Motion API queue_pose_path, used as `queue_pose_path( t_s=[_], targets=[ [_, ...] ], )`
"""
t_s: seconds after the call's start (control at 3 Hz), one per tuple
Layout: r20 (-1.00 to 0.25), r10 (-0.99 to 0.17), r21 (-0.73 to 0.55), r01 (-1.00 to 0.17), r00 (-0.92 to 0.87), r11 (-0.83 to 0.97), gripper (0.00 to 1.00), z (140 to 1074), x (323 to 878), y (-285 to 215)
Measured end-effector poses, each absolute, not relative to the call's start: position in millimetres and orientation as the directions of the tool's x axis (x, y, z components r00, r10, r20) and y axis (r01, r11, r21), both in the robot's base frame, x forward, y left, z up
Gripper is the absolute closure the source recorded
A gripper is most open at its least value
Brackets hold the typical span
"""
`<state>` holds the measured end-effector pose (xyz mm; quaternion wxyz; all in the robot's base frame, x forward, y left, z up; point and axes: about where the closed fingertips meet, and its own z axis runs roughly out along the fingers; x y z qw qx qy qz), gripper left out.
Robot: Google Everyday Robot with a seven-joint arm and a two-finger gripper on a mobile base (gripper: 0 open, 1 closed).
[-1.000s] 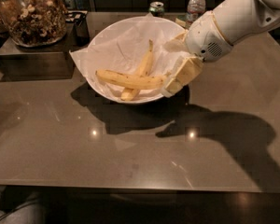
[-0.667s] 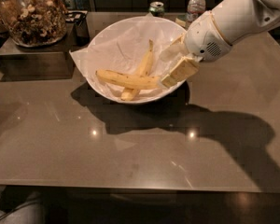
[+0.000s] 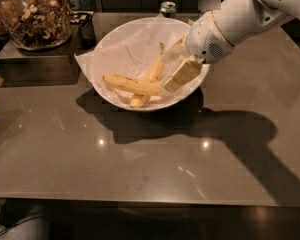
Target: Pick banana from white bowl
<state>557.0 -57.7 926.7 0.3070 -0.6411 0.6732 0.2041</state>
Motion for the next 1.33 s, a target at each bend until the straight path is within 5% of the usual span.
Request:
queue_pose_path(
  t_s=[0.33, 1.33],
  targets=[
    [-0.681, -0.732, -0.109, -0.991, 0.016, 0.080, 0.30, 923, 566, -50],
    [-0.688, -0.724, -0.028, -0.995, -0.050, 0.096, 0.30, 885, 591, -38]
  ],
)
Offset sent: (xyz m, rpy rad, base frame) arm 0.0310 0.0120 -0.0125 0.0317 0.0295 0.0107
